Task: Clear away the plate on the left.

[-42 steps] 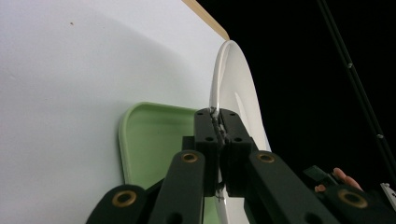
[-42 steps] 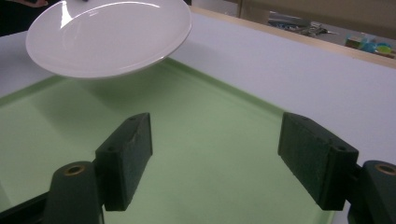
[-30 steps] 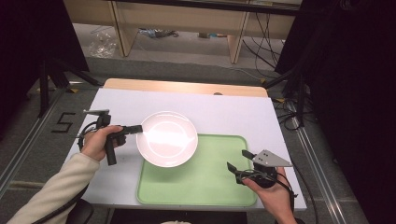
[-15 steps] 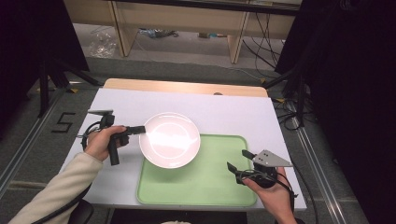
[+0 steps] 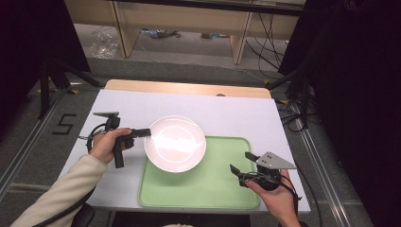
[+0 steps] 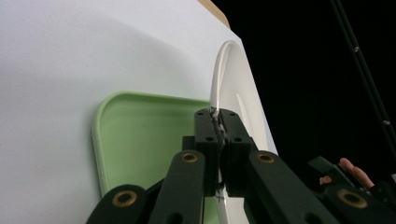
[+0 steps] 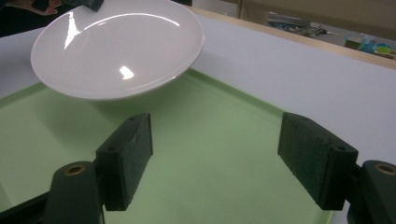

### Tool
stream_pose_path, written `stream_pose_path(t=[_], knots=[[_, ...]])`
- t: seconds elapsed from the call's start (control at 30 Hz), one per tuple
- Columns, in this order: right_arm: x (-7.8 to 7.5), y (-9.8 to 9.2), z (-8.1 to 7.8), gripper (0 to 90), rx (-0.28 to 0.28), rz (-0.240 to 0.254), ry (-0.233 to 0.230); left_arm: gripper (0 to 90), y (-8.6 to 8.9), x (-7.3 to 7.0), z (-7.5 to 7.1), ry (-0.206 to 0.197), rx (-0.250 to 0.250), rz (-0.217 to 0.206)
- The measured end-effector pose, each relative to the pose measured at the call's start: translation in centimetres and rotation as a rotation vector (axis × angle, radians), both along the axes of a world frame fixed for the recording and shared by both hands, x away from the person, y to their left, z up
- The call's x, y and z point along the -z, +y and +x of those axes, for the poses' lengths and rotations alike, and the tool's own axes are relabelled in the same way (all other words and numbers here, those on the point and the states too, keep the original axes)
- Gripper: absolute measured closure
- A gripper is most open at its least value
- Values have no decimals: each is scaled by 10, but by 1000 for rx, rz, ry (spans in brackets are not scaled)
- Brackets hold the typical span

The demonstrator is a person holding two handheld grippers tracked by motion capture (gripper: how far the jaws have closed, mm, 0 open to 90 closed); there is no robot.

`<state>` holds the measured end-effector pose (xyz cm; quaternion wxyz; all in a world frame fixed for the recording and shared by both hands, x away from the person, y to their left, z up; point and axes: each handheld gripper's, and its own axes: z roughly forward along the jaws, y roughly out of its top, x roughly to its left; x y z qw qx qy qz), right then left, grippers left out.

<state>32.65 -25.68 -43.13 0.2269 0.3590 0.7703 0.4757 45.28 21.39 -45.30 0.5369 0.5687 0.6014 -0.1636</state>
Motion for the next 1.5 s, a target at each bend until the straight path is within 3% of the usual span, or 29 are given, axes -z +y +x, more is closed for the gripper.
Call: stream_pose_path(t=[0.1, 0.17, 0.4, 1.1, 1.4, 1.43, 1.47, 1.5], knots=[[0, 0, 0, 271, 0, 0, 0, 869, -2, 1, 0, 2, 18, -5], [0, 0, 0, 272, 0, -1, 0, 869, -4, 3, 1, -7, 15, 16], [0, 0, 0, 272, -1, -4, -5, 869, -9, 4, 0, 12, 32, 6], [0, 0, -1, 272, -1, 5, 16, 854, -18, 12, -1, 51, 67, 46], [0, 0, -1, 272, -2, 1, 7, 861, -18, 13, -1, 56, 89, 106], [0, 0, -1, 271, -2, 0, 11, 863, -18, 14, -1, 50, 97, 120], [0, 0, -1, 271, -1, 2, 15, 864, -16, 16, 0, 16, 126, 148], [0, 0, -1, 271, -1, 2, 15, 867, -16, 16, 0, 16, 126, 148]])
